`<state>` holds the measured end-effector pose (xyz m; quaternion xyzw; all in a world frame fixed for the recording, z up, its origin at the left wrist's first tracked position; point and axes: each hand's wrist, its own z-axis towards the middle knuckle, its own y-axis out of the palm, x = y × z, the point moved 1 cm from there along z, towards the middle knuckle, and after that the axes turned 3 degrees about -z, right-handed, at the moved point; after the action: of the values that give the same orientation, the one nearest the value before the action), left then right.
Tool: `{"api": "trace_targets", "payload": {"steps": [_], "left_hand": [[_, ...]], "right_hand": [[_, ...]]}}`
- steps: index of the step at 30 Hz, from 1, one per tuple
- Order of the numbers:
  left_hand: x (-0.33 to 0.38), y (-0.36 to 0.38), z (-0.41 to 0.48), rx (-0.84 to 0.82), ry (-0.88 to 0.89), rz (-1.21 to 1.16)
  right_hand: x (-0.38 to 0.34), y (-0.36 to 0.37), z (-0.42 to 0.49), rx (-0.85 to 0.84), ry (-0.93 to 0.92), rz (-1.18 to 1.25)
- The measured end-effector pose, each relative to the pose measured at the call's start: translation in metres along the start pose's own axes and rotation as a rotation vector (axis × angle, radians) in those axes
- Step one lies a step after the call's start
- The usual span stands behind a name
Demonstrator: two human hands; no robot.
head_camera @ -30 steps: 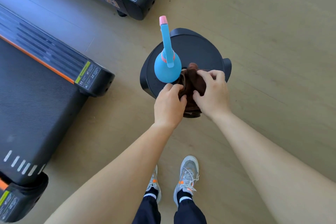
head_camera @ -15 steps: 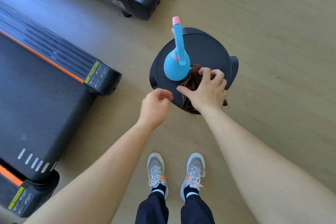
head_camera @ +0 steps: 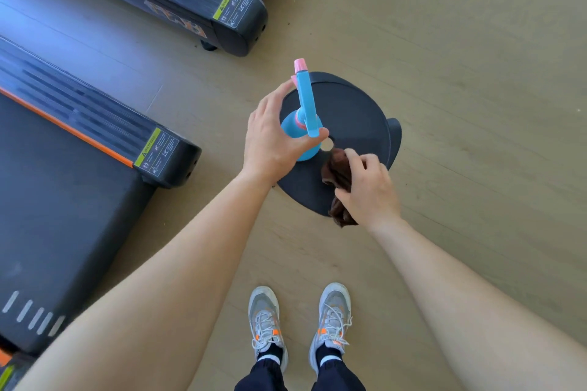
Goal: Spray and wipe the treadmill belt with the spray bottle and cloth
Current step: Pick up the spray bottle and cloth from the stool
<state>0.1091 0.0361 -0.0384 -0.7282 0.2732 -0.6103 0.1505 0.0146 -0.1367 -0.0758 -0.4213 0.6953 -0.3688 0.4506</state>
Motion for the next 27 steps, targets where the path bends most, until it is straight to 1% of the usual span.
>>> {"api": "trace_targets", "payload": {"steps": [2, 4, 6, 10, 12, 14, 16, 18, 21, 24, 27], "left_hand": [[0.003, 0.011, 0.003, -0.003, 0.033, -0.014], [0.006, 0.02, 0.004, -0.014, 0.007, -0.039], [0.01, 0.025, 0.005, 0.002, -0.04, -0.08], [0.019, 0.027, 0.008, 0.082, -0.08, -0.119], [0.02, 0.028, 0.009, 0.118, -0.119, -0.169], [0.016, 0.023, 0.011, 0.186, -0.2, -0.255], [0.009, 0.013, 0.008, 0.223, -0.289, -0.339], [0.0, -0.002, 0.001, 0.218, -0.339, -0.39], [-0.011, -0.032, -0.021, 0.22, -0.405, -0.417], [-0.017, -0.072, -0.049, 0.246, -0.46, -0.38], [-0.014, -0.121, -0.091, 0.316, -0.512, -0.398]], "right_hand": [[0.001, -0.005, 0.003, -0.025, 0.065, 0.154], [0.0, -0.01, 0.007, -0.046, 0.092, 0.254], [-0.001, -0.015, 0.011, -0.08, 0.087, 0.271], [-0.004, -0.027, 0.016, -0.222, 0.115, 0.228], [-0.006, -0.032, 0.017, -0.222, 0.124, 0.228], [-0.008, -0.037, 0.017, -0.186, 0.144, 0.237], [-0.013, -0.045, 0.017, -0.167, 0.143, 0.2], [-0.021, -0.05, 0.016, -0.158, 0.114, 0.145], [-0.043, -0.06, 0.012, -0.2, 0.08, 0.103], [-0.08, -0.073, 0.004, -0.235, 0.015, 0.116], [-0.128, -0.088, -0.011, -0.256, -0.053, 0.142]]}}
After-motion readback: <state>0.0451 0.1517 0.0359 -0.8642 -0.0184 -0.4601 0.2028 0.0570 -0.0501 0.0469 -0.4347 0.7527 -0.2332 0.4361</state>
